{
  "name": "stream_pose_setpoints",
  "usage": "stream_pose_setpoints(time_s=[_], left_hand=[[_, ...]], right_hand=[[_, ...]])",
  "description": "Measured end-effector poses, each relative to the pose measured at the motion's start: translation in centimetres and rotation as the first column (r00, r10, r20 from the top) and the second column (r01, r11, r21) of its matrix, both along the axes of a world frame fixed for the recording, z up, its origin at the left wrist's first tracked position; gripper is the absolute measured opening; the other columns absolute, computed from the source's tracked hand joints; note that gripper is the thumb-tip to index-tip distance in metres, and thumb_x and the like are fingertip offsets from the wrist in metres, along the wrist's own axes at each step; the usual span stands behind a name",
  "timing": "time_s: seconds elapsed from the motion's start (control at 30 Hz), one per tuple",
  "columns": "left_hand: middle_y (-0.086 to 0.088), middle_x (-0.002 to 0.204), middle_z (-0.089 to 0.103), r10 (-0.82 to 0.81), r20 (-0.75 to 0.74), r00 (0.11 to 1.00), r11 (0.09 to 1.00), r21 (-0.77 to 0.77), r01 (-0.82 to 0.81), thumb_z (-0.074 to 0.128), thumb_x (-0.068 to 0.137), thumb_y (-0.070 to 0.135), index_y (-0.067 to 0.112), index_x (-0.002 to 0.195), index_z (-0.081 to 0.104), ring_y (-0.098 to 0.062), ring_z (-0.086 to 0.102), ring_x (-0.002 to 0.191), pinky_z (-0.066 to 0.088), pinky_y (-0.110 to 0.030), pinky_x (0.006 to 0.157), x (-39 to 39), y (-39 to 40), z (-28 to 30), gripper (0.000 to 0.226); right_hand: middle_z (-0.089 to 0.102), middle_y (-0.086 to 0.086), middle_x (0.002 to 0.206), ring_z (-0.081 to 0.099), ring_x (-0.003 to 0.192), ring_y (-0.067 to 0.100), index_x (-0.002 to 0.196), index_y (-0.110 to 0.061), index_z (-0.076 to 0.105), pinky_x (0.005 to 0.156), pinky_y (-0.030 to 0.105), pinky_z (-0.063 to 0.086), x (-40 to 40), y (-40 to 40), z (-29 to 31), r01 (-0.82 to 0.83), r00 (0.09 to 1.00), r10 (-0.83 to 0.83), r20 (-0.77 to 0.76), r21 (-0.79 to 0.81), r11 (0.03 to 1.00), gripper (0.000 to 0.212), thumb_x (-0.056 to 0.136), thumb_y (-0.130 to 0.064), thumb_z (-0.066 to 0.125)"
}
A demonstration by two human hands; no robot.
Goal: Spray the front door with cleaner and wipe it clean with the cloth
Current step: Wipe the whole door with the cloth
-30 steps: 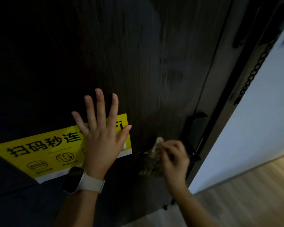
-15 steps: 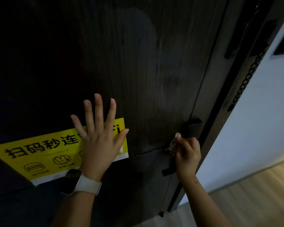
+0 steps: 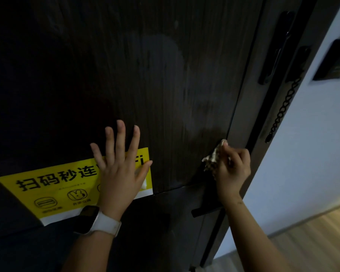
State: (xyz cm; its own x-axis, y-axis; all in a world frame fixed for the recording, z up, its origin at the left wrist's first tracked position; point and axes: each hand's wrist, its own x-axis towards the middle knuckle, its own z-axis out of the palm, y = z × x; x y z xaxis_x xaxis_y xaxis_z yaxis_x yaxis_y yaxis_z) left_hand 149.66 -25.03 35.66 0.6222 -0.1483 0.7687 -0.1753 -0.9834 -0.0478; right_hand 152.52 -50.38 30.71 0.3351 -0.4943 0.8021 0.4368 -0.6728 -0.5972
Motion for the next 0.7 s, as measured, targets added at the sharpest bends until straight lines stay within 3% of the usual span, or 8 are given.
stream_pose_setpoints(time_s=[0.17,0.3,0.37,0.43,0.5,0.57,0.63,0.7], left_hand=[[-0.010,0.162,-0.006,0.007,-0.001,1.000,0.998,-0.059,-0.007,0.050,0.089,0.048,0.021,0.155,0.013,-0.030,-0.002,0.150,0.003,-0.059,0.117,-1.4,-0.6,0.7,0.080],[-0.012,0.161,-0.009,0.061,0.031,0.998,0.986,-0.157,-0.055,0.052,0.088,0.049,0.023,0.155,0.011,-0.029,-0.009,0.149,-0.006,-0.057,0.117,-1.8,0.3,1.1,0.083],[-0.012,0.161,-0.012,0.064,0.025,0.998,0.978,-0.198,-0.058,0.052,0.087,0.053,0.023,0.155,0.008,-0.030,-0.013,0.148,-0.008,-0.057,0.116,-1.5,1.4,1.0,0.086],[-0.010,0.160,-0.017,0.055,0.013,0.998,0.984,-0.171,-0.052,0.045,0.087,0.059,0.024,0.155,0.002,-0.030,-0.016,0.148,-0.011,-0.057,0.116,-1.1,2.4,0.7,0.088],[-0.007,0.160,-0.022,0.038,-0.003,0.999,0.990,-0.139,-0.038,0.039,0.087,0.062,0.026,0.155,-0.004,-0.030,-0.019,0.147,-0.017,-0.053,0.115,-0.8,3.0,0.5,0.087],[-0.006,0.159,-0.024,0.013,-0.018,1.000,0.990,-0.138,-0.015,0.035,0.088,0.063,0.028,0.155,-0.007,-0.028,-0.021,0.147,-0.020,-0.051,0.114,-0.7,3.3,0.5,0.086],[-0.005,0.159,-0.025,0.002,-0.016,1.000,0.991,-0.135,-0.004,0.034,0.088,0.063,0.027,0.154,-0.007,-0.028,-0.022,0.146,-0.021,-0.050,0.114,-0.6,3.4,0.5,0.085],[-0.006,0.159,-0.025,0.011,-0.003,1.000,0.993,-0.121,-0.011,0.036,0.088,0.062,0.026,0.155,-0.006,-0.028,-0.022,0.146,-0.020,-0.051,0.114,-0.6,3.5,0.4,0.086]], right_hand=[[0.054,0.007,0.088,0.057,0.077,0.025,0.099,0.001,0.073,0.067,0.028,0.048,0.3,0.0,3.1,-0.030,0.999,0.029,0.046,0.019,0.999,0.012,0.089,0.000,0.067],[0.056,0.020,0.102,0.059,0.091,0.033,0.105,0.004,0.071,0.076,0.038,0.053,1.8,1.9,5.8,-0.069,0.987,0.068,0.145,0.001,0.998,0.017,0.090,0.002,0.062],[0.055,0.022,0.104,0.056,0.095,0.027,0.106,0.006,0.070,0.080,0.033,0.051,1.1,4.6,4.2,-0.131,0.976,0.152,0.154,-0.139,0.982,0.020,0.094,-0.004,0.058],[0.053,0.011,0.106,0.053,0.093,0.020,0.109,0.002,0.071,0.081,0.029,0.048,0.1,7.1,1.5,-0.218,0.959,0.271,0.077,-0.407,0.887,0.023,0.096,-0.010,0.056],[0.053,0.006,0.109,0.052,0.093,0.022,0.116,-0.003,0.068,0.080,0.033,0.048,-0.4,7.8,-0.7,-0.300,0.927,0.373,-0.033,-0.662,0.687,0.025,0.097,-0.008,0.053],[0.052,0.006,0.111,0.051,0.094,0.024,0.123,-0.005,0.062,0.083,0.034,0.045,0.0,6.7,0.2,-0.295,0.916,0.394,-0.079,-0.798,0.525,0.028,0.098,-0.006,0.049],[0.051,0.006,0.108,0.053,0.093,0.025,0.118,-0.003,0.067,0.081,0.035,0.043,0.8,5.3,3.9,-0.188,0.931,0.362,0.043,-0.795,0.577,0.031,0.089,0.002,0.062],[0.050,0.006,0.104,0.055,0.091,0.029,0.110,0.000,0.070,0.078,0.034,0.044,1.9,4.1,9.4,-0.043,0.937,0.247,0.247,-0.621,0.783,0.023,0.087,0.002,0.067]])
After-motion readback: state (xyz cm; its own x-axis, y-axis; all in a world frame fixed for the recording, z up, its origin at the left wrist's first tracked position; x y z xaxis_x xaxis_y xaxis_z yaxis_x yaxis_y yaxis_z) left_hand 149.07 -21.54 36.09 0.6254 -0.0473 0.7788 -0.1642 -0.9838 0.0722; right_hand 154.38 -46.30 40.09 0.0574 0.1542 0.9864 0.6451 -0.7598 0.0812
